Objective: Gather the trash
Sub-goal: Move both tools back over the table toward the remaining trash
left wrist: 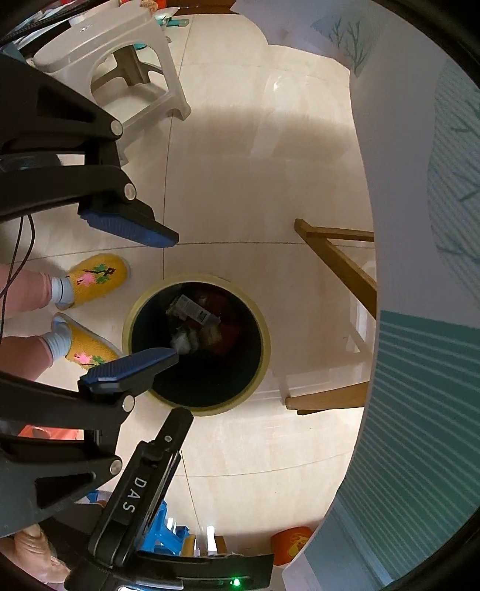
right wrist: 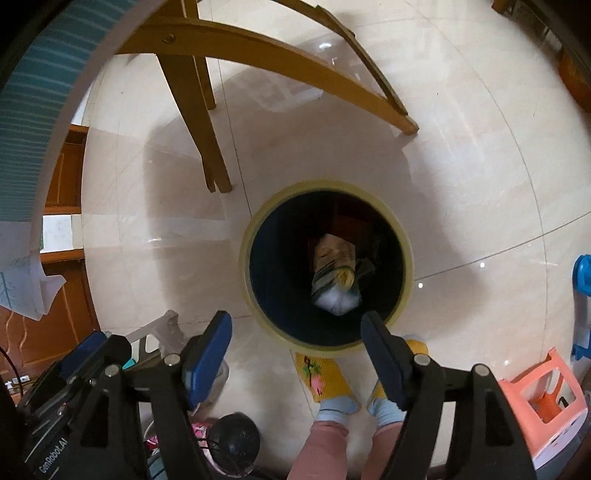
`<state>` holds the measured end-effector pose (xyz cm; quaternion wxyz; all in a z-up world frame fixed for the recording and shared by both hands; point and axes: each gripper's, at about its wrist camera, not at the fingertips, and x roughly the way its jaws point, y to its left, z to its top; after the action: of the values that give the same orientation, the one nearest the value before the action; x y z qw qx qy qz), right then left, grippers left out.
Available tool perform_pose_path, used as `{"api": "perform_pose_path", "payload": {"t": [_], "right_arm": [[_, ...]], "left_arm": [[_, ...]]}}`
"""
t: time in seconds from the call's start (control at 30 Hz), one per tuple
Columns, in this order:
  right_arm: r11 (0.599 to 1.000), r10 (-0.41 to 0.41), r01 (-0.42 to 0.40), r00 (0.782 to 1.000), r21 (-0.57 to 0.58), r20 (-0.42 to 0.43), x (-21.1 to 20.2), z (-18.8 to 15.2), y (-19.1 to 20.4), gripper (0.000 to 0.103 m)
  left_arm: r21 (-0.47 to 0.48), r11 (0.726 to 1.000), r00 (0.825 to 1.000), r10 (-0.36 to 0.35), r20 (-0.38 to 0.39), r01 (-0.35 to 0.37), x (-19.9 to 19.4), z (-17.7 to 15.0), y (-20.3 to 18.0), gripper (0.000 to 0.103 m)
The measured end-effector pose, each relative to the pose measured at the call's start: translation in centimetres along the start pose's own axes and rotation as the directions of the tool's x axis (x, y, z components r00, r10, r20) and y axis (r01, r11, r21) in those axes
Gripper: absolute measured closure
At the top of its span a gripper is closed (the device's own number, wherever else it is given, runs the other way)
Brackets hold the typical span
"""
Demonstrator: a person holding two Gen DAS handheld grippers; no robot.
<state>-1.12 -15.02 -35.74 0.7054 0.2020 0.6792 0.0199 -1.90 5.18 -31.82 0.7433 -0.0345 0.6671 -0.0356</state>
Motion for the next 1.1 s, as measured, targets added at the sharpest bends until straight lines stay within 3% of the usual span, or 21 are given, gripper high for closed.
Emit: {"api": "perform_pose_path", "payload": {"t": [0.27, 0.57, 0.63, 0.73, 0.93, 1.1], "right_arm": [[1.000, -0.011, 0.011, 0.999, -0.001, 0.032, -1.3, -0.5, 0.3, 0.029], [1.000, -0.012, 0.013, 0.999, -0.010, 0.050, -4.8, -1.9, 1.5, 0.029], [1.000, -0.009, 0.010, 0.998, -0.017, 0.055, -6.5, -2.4, 2.1, 0.029], [1.000, -0.003, 0.005, 0.997, -0.030, 0.072, -9.6, -3.3, 3.1, 0.029], [0.996, -0.021, 0.032, 0.991, -0.079, 0.133, -16.6, -5.3, 5.5, 0.029], [0.989, -0.037, 0.067, 0.975, -0.135, 0.218, -22.7, -6.4, 7.9, 0.029]], "left_arm": [[0.026, 1.000, 1.000, 0.019, -0.013, -0.018, -0.9, -0.1, -0.8, 0.033], [0.040, 0.999, 1.000, 0.022, 0.003, -0.022, -5.7, -0.5, -1.4, 0.031], [0.051, 0.998, 1.000, 0.023, 0.010, -0.023, -7.6, -0.4, -1.5, 0.030], [0.069, 0.997, 1.000, 0.021, 0.023, -0.023, -10.9, -0.2, -1.5, 0.018], [0.101, 0.994, 0.994, 0.031, 0.102, -0.041, -18.9, 0.3, -1.2, 0.018], [0.131, 0.990, 0.980, 0.019, 0.198, -0.046, -25.9, 1.2, -0.7, 0.018]]}}
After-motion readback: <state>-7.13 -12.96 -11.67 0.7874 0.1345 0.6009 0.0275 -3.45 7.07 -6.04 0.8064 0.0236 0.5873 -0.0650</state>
